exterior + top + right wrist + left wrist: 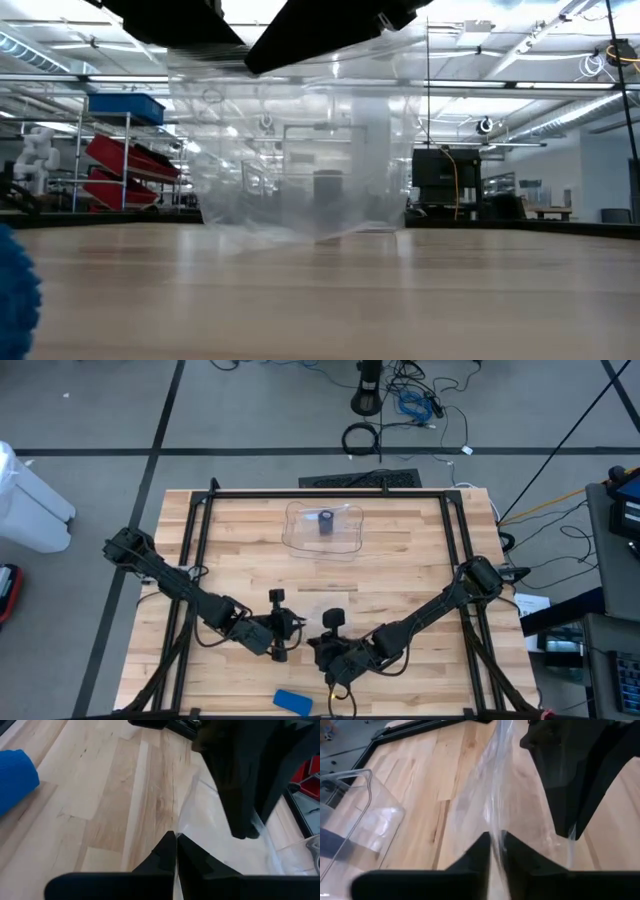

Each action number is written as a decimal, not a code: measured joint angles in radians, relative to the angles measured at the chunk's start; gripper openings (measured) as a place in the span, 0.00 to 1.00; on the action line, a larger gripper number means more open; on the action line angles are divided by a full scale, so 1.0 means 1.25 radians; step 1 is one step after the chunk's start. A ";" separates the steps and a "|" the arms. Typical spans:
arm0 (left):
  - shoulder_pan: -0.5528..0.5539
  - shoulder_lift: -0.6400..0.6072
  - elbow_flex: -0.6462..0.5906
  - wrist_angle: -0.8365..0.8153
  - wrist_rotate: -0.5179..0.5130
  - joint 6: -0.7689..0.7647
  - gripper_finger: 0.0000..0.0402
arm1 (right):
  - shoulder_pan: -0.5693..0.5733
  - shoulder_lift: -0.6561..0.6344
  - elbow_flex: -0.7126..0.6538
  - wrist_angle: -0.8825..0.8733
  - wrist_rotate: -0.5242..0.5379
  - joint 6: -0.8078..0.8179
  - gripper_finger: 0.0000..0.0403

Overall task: Roll bandage
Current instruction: Prepare the transparent zip bag

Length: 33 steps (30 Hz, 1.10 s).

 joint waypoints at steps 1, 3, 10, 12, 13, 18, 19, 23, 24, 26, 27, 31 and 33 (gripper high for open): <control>0.000 0.000 0.000 -0.004 0.000 0.000 0.08 | 0.000 0.000 0.000 0.000 0.000 -0.002 0.00; 0.003 0.000 0.000 -0.006 -0.001 0.002 0.02 | 0.000 0.000 0.000 0.000 0.000 -0.004 0.00; -0.001 0.000 0.000 -0.009 -0.132 -0.008 0.01 | 0.009 0.000 0.000 -0.051 -0.021 -0.018 0.00; -0.010 0.000 0.000 -0.008 -0.165 -0.015 0.01 | 0.012 0.000 0.000 -0.087 -0.027 0.005 0.00; -0.014 0.000 0.001 -0.008 -0.173 -0.016 0.01 | 0.012 0.000 0.000 -0.104 -0.037 0.015 0.00; -0.032 0.001 0.044 -0.009 -0.173 -0.019 0.00 | 0.013 0.000 0.000 -0.121 -0.073 0.070 0.00; -0.037 0.001 0.054 -0.008 -0.172 -0.015 0.00 | 0.013 0.000 0.000 -0.108 -0.073 0.083 0.00; -0.059 0.001 0.065 -0.021 -0.171 0.021 0.00 | 0.020 0.000 0.000 -0.061 -0.072 0.106 0.06; -0.062 0.001 0.065 -0.038 -0.171 0.019 0.00 | 0.023 0.000 0.000 -0.055 -0.072 0.106 0.08; -0.066 0.001 0.065 -0.085 -0.169 -0.016 0.00 | 0.031 0.000 0.000 -0.043 -0.071 0.116 0.14; -0.066 0.001 0.065 -0.109 -0.167 -0.044 0.00 | 0.035 0.000 0.000 -0.038 -0.071 0.134 0.18; -0.080 0.025 0.064 -0.159 -0.186 -0.175 0.00 | 0.041 0.000 0.000 -0.038 -0.129 0.299 0.34; -0.083 0.046 0.064 -0.136 -0.189 -0.185 0.00 | 0.040 0.000 0.000 -0.033 -0.203 0.382 0.43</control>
